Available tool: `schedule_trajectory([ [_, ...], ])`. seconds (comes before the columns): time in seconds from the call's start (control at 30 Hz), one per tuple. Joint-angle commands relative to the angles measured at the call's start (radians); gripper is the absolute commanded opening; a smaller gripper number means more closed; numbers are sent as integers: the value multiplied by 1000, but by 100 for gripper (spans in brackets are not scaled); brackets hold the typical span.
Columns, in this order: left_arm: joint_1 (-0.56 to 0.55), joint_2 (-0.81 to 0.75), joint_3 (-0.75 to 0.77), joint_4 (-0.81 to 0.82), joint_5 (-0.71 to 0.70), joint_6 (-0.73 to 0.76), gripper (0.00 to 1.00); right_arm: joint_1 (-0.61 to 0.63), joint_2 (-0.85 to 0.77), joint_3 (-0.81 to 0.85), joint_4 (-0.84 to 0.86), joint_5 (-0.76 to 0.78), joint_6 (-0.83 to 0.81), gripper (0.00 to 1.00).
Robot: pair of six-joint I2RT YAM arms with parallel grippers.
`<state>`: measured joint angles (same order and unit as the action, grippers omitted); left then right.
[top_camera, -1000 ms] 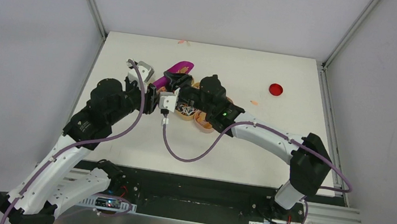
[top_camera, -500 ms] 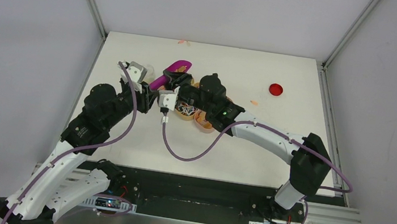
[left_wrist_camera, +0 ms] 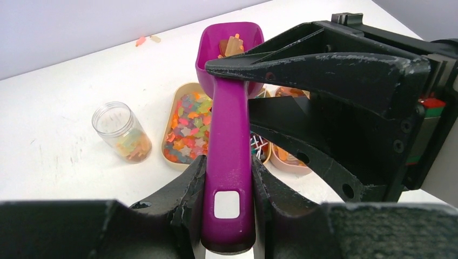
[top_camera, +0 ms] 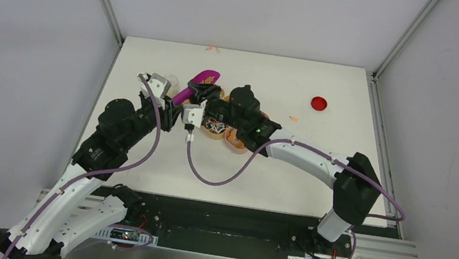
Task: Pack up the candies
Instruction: Adjust the spatula.
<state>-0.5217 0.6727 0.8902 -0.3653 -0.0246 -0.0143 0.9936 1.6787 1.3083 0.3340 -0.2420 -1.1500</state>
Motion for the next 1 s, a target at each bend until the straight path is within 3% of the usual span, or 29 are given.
schedule_trajectory([
  [0.0,2,-42,-29,93,17,49,0,-4,8,43,93,-5,45,25],
  [0.2,2,-69,-51,103,-16,61,0,-8,1,1,168,-13,87,48],
  [0.7,2,-73,-62,107,-60,53,0,-11,-39,-41,160,-50,102,70],
  [0.97,2,-64,-61,112,-80,52,0,-12,-90,-98,135,-97,115,99],
])
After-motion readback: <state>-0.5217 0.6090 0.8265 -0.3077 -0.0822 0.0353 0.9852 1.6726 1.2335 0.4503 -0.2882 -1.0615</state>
